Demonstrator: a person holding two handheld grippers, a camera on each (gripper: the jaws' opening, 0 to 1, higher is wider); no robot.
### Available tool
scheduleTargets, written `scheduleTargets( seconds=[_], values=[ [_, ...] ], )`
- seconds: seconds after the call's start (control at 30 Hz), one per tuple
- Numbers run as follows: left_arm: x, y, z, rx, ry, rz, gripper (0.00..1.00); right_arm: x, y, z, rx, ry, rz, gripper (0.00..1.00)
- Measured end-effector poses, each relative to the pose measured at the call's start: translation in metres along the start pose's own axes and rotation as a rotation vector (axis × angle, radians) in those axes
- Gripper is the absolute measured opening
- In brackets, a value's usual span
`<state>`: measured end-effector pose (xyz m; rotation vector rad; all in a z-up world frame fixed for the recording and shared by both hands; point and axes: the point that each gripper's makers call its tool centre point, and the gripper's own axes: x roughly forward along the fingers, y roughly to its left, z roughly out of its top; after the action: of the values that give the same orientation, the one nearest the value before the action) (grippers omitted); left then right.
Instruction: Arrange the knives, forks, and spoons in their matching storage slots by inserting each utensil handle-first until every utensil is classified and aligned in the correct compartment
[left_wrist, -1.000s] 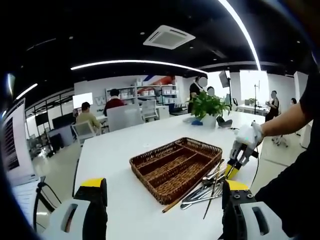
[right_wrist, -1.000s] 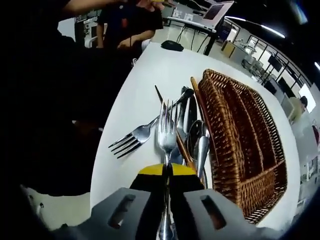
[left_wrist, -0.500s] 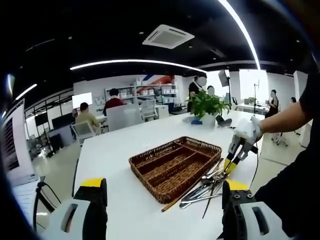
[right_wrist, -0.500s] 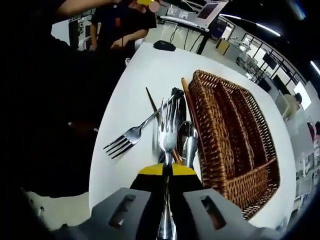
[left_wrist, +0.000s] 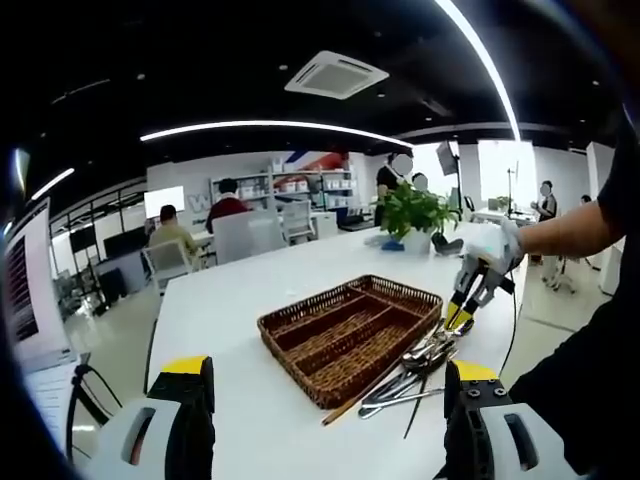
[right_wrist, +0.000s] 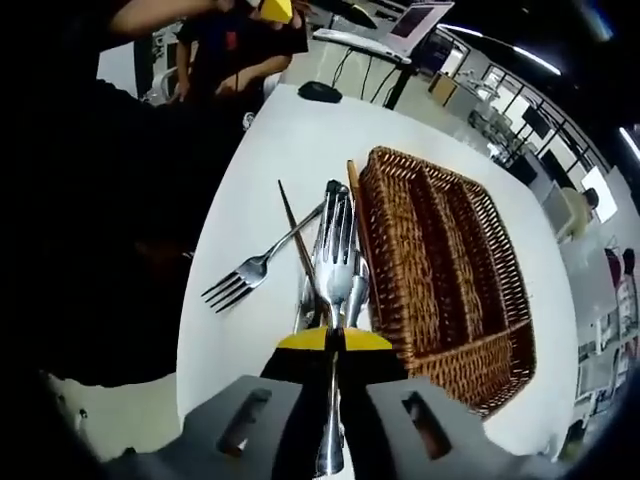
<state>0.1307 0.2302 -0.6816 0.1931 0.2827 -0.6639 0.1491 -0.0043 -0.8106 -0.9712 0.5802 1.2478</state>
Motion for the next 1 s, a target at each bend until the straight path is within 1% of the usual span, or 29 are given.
scheduleTargets(
  seconds=[0.07,0.27,0.33,0.43,0.73,0.87,1.0],
  values=[
    [-0.001,0.000,0.000,0.000,0.000,0.000,1.00,-0.005,-0.003,0.001,-0.007,0.014,-0.008,0.00],
    [-0.002,0.000,0.001,0.002,-0.002,0.002,1.00,-0.019,-0.014,0.007,-0.025,0.027,-0.030,0.00],
    [-0.001,-0.001,0.001,0.003,-0.001,0.001,1.00,-0.024,-0.018,0.008,-0.046,0.058,-0.036,0.00],
    [-0.001,-0.003,0.000,0.003,0.000,-0.001,1.00,-0.030,-0.026,0.013,-0.063,0.071,-0.046,0.00],
    [-0.002,-0.004,0.001,0.001,-0.006,0.002,1.00,-0.054,-0.045,0.031,-0.081,0.076,-0.075,0.00],
    [-0.003,-0.004,0.002,0.001,-0.008,0.003,1.00,-0.061,-0.053,0.039,-0.069,0.076,-0.091,0.00],
    [-0.003,-0.004,0.003,0.002,-0.010,0.001,1.00,-0.067,-0.055,0.042,-0.083,0.084,-0.096,0.00]
  ],
)
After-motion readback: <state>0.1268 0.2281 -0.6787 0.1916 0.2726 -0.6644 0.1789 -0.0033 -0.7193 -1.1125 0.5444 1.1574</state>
